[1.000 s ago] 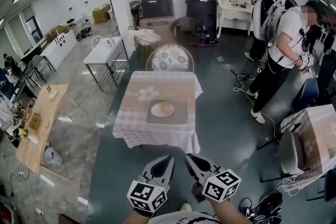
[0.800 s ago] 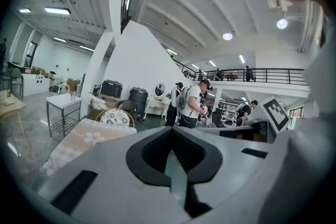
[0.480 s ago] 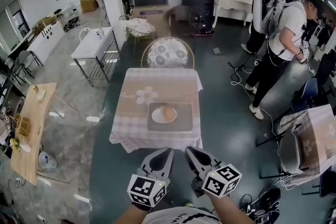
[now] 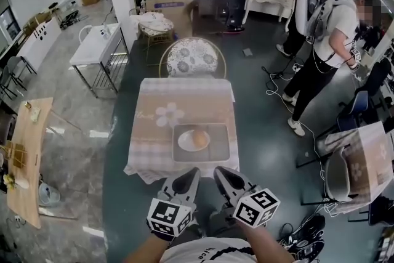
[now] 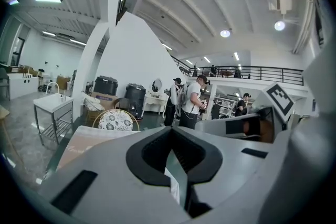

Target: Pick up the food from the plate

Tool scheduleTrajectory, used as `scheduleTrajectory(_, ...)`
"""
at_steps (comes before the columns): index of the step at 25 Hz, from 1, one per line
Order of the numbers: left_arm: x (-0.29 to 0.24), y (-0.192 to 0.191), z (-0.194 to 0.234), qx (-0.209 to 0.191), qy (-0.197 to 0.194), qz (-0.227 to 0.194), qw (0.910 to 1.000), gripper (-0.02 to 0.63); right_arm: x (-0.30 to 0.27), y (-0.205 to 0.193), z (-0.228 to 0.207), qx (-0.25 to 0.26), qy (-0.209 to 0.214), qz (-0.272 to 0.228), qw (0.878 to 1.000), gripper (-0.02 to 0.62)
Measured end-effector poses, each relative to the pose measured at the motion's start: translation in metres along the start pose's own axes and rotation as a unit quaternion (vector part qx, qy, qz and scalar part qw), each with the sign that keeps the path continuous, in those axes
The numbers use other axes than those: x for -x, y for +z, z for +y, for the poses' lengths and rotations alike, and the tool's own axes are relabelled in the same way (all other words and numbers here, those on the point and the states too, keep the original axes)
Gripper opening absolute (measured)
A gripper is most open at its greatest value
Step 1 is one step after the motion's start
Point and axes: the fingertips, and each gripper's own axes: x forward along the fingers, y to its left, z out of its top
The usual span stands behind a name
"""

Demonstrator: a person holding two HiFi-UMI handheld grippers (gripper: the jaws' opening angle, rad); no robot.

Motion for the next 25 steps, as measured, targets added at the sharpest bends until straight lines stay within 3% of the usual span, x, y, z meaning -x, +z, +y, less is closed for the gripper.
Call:
scheduleTrajectory(15, -0.094, -0.01, 0.068, 0.021, 0.023, 0.022, 0.9993, 0.005, -0.102, 0.009, -0.083, 0.008, -0.004, 0.054, 0.998, 0.017)
scheduleTrajectory(25, -0.161, -0.031, 0.118, 0.031, 0.051, 0.05, 0.997, 0.005, -0.168, -0.027, -0.152, -0.009, 0.007, 0.123, 0.992, 0.017)
